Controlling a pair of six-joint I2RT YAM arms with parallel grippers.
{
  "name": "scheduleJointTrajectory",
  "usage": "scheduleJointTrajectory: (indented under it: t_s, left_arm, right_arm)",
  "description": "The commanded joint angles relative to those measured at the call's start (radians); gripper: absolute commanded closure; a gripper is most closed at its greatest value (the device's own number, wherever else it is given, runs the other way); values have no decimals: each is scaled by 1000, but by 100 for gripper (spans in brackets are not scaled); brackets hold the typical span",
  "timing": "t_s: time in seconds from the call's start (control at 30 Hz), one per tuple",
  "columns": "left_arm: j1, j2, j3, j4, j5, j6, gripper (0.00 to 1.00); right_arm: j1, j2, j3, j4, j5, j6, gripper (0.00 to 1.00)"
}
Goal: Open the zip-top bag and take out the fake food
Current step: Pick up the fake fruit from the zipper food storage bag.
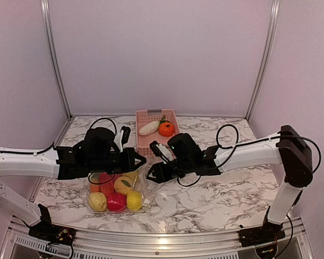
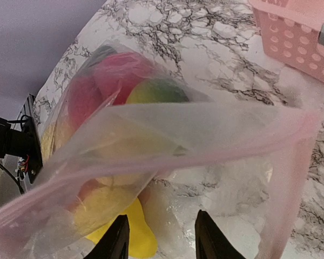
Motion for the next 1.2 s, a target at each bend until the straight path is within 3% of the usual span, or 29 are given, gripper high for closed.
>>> scheduleJointTrajectory:
  t_s: [0.0, 0.07, 0.2, 0.3, 0.47, 0.57, 0.8, 1.17]
  left_arm:
    - [-11, 20, 36, 53, 4, 14, 100]
    - [-14, 27, 36, 54, 4, 14, 100]
    - [-18, 19, 26, 35, 2, 8, 77]
    - [-18, -12, 16, 6, -10, 15, 66]
    - [-19, -92, -14, -86, -12, 38, 61]
    - [-21, -154, -54, -139, 3, 44, 62]
    - [-71, -241, -142, -211, 82, 34, 76]
    - [-134, -111, -171, -194, 158, 46, 91]
  right_arm:
    - [12, 32, -25, 85, -68, 22, 60]
    - [11, 37, -37, 102, -87, 18, 60]
    - [11, 48, -56, 119, -119, 4, 60]
    - [12, 58, -69, 124, -140, -13, 60]
    - [11, 61, -74, 99, -153, -56, 60]
    - [11, 67, -76, 85, -165, -79, 60]
    - [11, 68, -117, 111, -208, -89, 60]
    - [12, 14, -216, 133, -257, -136, 57]
